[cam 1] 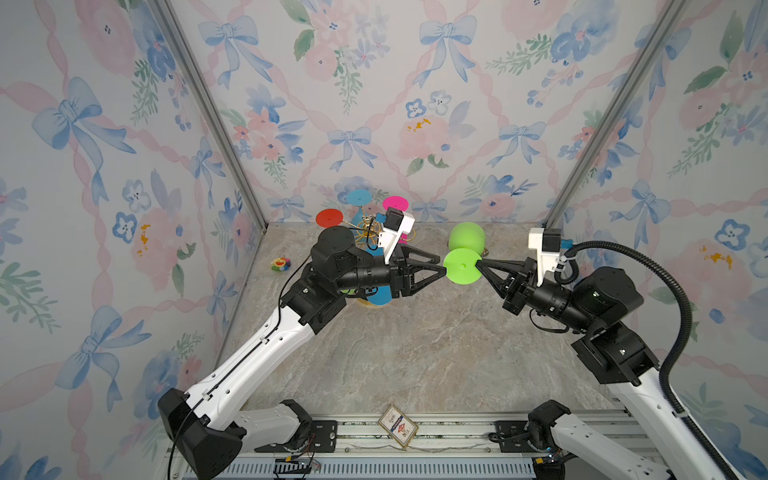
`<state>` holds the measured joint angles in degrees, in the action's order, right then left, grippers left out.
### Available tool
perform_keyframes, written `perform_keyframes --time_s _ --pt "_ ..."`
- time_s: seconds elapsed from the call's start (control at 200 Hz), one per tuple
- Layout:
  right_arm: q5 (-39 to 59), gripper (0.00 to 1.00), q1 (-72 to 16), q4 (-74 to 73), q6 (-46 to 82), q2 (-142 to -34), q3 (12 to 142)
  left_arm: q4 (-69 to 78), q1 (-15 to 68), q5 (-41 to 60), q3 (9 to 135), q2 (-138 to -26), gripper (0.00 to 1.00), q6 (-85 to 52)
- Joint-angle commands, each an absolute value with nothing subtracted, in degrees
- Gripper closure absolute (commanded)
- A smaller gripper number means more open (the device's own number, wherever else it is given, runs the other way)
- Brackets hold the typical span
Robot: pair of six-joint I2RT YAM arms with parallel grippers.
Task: Take the wine glass off the wine glass rack
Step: 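Pull the green glass away from the rack while left gripper reaches toward it, then grip the green glass's foot with the left gripper beside the right gripper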
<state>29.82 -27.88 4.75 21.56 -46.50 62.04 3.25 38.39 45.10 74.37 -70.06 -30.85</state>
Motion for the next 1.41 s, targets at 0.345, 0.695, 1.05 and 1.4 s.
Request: perform_keyframes --time_s 0.345,0.695,1.05,1.4 --pt "32.91 1.0 -28.41 -1.99 23.93 -46.29 59.95 5.79 39.27 48.52 74.02 -71.84 0.49 -31.57" --pt "34.02 1.0 -28.54 -5.64 26.36 -48.25 59.51 7.14 40.66 50.98 73.66 -71.45 0.7 -30.32" --pt "33.59 1.0 -28.48 -4.23 25.63 -47.31 58.95 7.38 40.61 49.84 73.63 -71.7 0.88 -30.19" --pt "32.66 0.96 -28.4 -2.38 24.85 -46.67 58.42 7.56 40.57 48.51 73.05 -72.16 0.99 -29.72"
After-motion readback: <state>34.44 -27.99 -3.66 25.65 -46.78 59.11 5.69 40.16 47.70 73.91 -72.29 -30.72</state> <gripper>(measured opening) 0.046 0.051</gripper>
